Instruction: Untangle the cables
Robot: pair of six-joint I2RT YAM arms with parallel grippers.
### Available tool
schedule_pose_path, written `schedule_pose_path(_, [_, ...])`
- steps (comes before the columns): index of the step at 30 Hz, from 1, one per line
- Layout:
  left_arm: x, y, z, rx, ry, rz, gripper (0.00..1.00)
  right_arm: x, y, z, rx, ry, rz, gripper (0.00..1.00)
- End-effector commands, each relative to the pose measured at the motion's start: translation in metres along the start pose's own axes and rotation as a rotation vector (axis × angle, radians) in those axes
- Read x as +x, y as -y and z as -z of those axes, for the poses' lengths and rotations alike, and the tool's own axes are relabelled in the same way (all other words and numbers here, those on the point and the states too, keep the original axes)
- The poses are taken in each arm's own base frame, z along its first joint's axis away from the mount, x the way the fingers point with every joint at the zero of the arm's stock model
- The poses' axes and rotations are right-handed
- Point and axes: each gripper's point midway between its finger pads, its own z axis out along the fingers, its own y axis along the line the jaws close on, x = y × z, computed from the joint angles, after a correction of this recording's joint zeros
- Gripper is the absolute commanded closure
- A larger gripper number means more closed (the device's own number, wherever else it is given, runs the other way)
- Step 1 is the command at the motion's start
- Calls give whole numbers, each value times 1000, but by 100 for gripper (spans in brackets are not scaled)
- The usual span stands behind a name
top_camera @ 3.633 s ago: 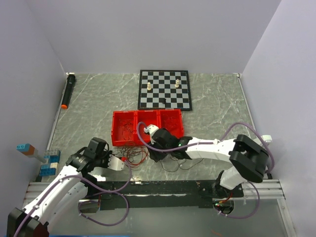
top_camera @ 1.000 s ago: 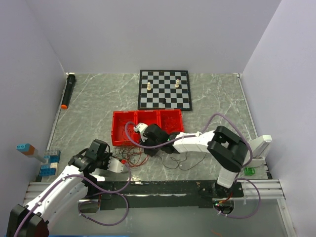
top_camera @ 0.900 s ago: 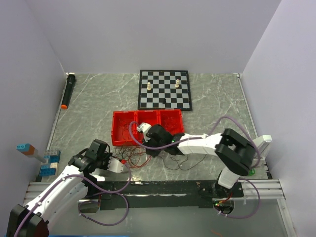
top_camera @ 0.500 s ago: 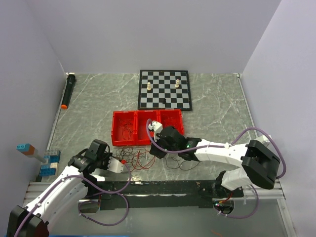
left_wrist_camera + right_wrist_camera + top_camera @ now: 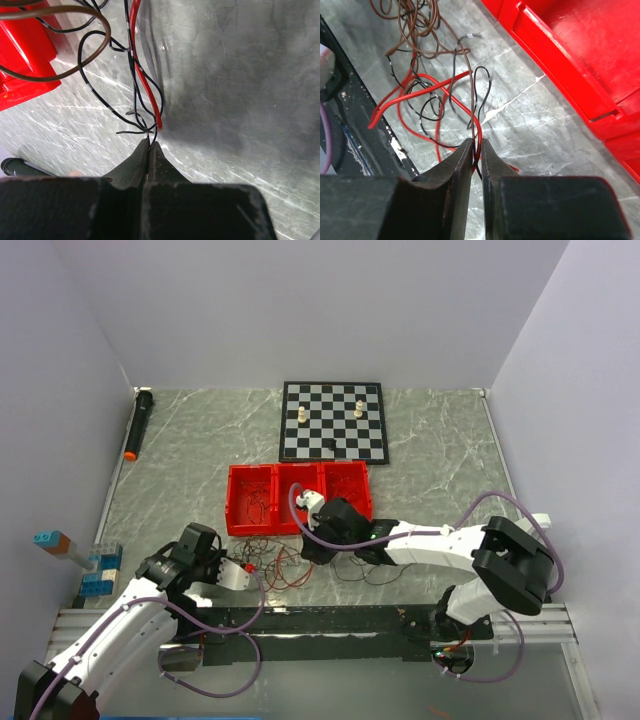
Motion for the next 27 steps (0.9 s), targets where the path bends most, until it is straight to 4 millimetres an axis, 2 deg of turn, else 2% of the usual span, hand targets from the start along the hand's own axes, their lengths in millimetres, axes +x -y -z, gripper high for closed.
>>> schedule_pose_path(1, [-3,-11,6,-26,13,-10,99,-30,-17,-5,-63,71,15,79])
schedule_pose_path(8, [-3,-10,5,-25,14,-10,99,-33,-23,-8,-85,69,19,77])
schedule_pose_path(13, [-3,-8,4,-25,15,-12,99,-36,-28,-3,-98,77,31,75])
schedule_pose_path(27, [-3,-7,3,-25,14,-9,99,-24,-25,-5,-92,41,27,69])
